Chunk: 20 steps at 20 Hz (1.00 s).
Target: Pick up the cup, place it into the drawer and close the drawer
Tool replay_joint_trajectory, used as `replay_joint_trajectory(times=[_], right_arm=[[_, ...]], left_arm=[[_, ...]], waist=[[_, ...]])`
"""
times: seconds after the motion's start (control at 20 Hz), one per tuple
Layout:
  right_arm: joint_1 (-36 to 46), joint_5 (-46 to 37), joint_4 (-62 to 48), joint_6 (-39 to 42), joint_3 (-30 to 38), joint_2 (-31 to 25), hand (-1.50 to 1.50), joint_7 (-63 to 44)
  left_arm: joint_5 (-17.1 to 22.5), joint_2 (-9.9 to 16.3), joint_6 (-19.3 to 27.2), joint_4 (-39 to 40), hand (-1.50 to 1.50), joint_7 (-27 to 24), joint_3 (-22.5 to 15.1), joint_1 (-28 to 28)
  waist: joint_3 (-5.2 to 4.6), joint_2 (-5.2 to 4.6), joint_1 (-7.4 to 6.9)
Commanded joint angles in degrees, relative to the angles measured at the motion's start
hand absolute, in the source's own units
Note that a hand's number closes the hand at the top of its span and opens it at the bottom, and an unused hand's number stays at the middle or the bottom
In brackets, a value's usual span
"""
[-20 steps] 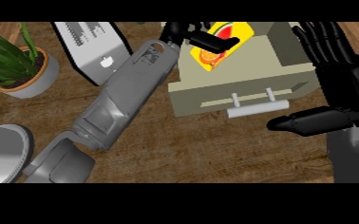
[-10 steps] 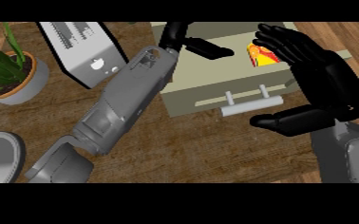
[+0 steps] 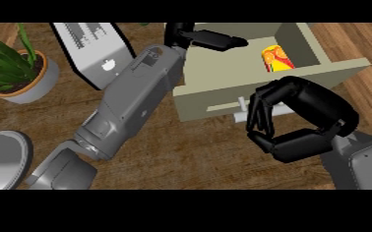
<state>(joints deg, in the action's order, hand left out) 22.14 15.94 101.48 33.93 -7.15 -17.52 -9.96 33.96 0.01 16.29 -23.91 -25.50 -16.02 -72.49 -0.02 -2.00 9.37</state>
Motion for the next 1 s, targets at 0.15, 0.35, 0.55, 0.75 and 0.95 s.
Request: replay_joint_trajectory(times=[0.15,0.35,0.55,0.75,0.95], right_arm=[[-2.9,-14.4,2.2,1.6,-3.1,-6.8,-1.50,-1.1],[-5.5,-28.3,-2.8,-3.6,-7.8,-4.9,-1.50,4.8],[-7.1,-36.9,-11.6,-9.3,-11.2,-3.4,-1.50,8.5],[-3.5,-43.1,-23.7,-12.3,-16.6,0.6,-1.50,10.3],[5.4,-44.9,-41.5,-13.6,-12.5,-0.5,1.50,18.5]], left_arm=[[3.1,0.0,1.6,1.8,-1.50,-3.1,0.2,0.5],[4.5,0.0,0.9,1.6,-1.50,-5.2,1.0,1.2],[4.7,1.2,-2.4,-0.5,-1.50,-6.7,2.0,5.4],[5.4,2.9,-4.8,-3.8,-1.50,-6.1,2.3,8.3],[5.2,4.5,-5.8,-5.5,-1.50,-7.1,2.6,11.7]], waist=[[0.06,0.98,-4.22],[0.12,0.93,-6.62],[0.08,1.41,-9.54],[0.06,1.66,-11.52],[0.13,1.29,-13.06]])
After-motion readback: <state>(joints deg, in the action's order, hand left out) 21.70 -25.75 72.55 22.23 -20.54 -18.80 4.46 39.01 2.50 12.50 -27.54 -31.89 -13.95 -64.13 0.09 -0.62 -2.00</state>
